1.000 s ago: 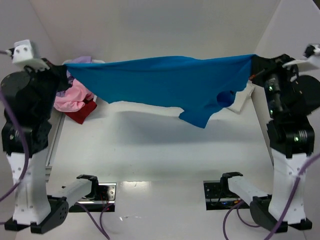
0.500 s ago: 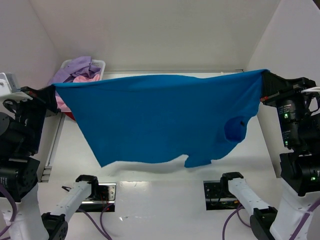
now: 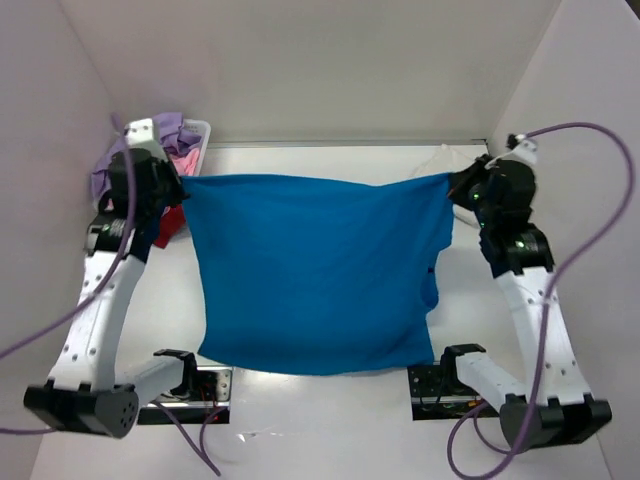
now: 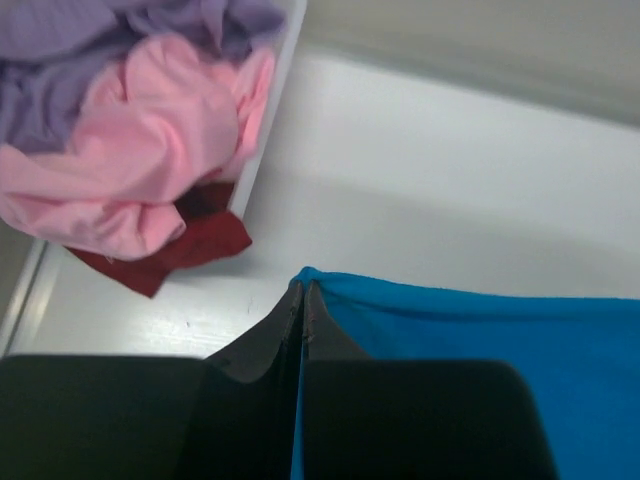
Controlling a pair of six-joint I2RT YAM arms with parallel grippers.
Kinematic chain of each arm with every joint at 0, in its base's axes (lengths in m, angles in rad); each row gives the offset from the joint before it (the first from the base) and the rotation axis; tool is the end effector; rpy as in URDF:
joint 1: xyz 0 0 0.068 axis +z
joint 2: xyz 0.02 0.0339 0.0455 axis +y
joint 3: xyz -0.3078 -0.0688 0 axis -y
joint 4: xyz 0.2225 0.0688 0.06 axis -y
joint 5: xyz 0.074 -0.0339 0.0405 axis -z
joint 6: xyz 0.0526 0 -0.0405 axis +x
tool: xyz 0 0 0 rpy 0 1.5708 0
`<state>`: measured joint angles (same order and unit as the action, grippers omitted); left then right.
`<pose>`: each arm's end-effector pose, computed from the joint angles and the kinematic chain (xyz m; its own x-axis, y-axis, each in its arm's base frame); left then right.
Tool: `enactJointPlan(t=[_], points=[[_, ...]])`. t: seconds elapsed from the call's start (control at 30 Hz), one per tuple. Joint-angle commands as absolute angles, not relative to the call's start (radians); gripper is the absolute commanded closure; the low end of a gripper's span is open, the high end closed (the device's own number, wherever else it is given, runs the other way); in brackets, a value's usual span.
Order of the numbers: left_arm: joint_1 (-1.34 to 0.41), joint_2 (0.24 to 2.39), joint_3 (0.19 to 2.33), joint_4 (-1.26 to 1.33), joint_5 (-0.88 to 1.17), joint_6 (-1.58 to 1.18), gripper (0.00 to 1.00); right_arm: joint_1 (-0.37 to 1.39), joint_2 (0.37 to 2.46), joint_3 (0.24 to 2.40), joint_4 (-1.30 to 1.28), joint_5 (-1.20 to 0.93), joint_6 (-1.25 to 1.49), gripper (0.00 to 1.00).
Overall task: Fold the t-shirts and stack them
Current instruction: Flatten out the tshirt
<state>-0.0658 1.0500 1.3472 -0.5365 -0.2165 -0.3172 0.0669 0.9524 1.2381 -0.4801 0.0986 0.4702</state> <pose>0.1842 -0.0008 0.4733 -0.1798 -0.2934 -0.9389 -0.2106 0.9438 -0.2546 0.1621 0.0057 0.4602 -0.1583 0.4413 -0.8833 0.1139 0.8968 0.4276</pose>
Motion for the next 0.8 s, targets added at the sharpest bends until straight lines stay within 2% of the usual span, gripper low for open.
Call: enactJointPlan(t=[0.0,0.2,0.43,0.77], points=[[-0.058,1.106,1.293,-0.393,-0.233,-0.316,1.0,0.058,0.992,1.132,-0.285,0.129,0.511,1.0],[-0.058,1.275,1.262,-0.286,-0.233,-0.336,1.0,0.058,1.14,1.063,-0.155,0.149,0.52,1.0],[-0.058,1.511,1.377,-0.247,-0.233,-0.336,1.0,0.037,1.285,1.109,-0.083,0.149,0.511,1.0],[-0.058,1.614,1.48,-0.229,-0.23,-0.318,1.0,0.037,1.44,1.27,-0.032,0.138,0.482,1.0]])
